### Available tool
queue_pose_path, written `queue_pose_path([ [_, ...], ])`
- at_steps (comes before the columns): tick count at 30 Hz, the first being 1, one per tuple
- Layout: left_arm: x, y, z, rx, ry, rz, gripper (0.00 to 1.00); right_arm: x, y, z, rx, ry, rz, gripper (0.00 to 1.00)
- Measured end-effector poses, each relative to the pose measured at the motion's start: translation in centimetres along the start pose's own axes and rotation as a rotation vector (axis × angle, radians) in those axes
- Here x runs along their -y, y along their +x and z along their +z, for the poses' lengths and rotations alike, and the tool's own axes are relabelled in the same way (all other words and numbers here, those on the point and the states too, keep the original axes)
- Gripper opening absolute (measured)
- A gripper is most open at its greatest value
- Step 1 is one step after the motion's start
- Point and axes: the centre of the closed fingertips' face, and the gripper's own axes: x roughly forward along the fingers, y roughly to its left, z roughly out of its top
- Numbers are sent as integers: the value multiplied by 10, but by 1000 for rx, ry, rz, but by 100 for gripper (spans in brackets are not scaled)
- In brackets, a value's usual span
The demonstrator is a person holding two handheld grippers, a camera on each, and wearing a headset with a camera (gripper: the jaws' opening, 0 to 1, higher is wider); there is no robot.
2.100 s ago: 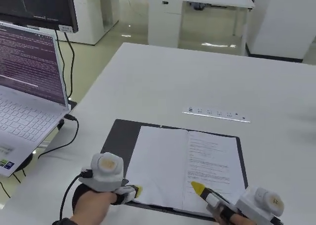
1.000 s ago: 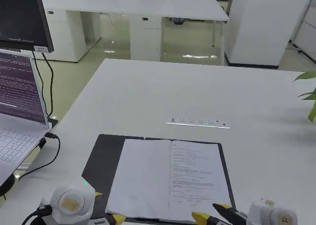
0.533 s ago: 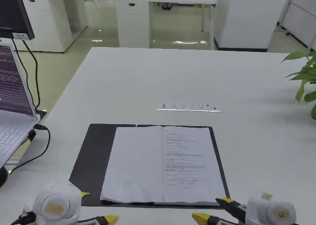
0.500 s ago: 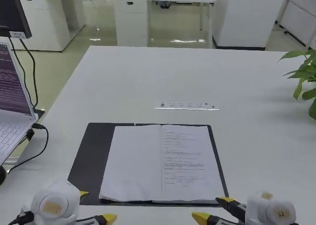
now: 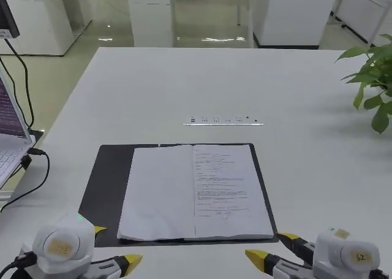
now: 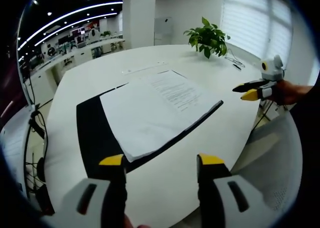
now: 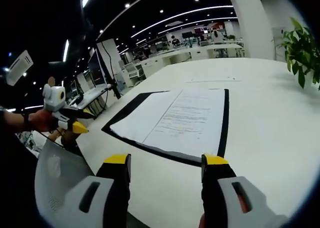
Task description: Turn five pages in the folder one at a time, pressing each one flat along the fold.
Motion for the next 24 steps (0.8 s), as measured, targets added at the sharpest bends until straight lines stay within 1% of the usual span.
queue_pose_path([
  [4, 6, 3, 4, -8, 17, -19, 56, 4, -2, 3, 25, 37, -10, 55],
  [7, 13, 8, 10, -13, 37, -40, 55, 4, -3, 0, 16, 38, -16, 55],
  [9, 19, 12, 15, -17, 59, -61, 55, 4, -4, -2, 12, 42, -15, 56],
  [12, 28, 22, 25, -20, 87, -90, 55, 4, -6, -4, 12, 46, -18, 56],
  [17, 39, 35, 43, -12, 107, -127, 54, 7, -10, -8, 6, 61, -22, 57],
  [19, 45, 41, 52, -7, 104, -152, 53, 8, -11, -9, 5, 67, -26, 57],
  [20, 51, 45, 58, 3, 87, -180, 53, 9, -12, -10, 3, 71, -30, 57],
  [21, 53, 48, 63, 6, 90, -186, 53, 10, -12, -10, 3, 73, -30, 57],
  [22, 54, 49, 65, 6, 93, -185, 53, 11, -13, -11, 4, 78, -33, 57],
  [23, 57, 53, 70, 4, 115, -192, 53, 11, -14, -10, 4, 82, -34, 57],
  [24, 60, 56, 73, 3, 123, -199, 52, 12, -14, -10, 5, 88, -36, 57],
])
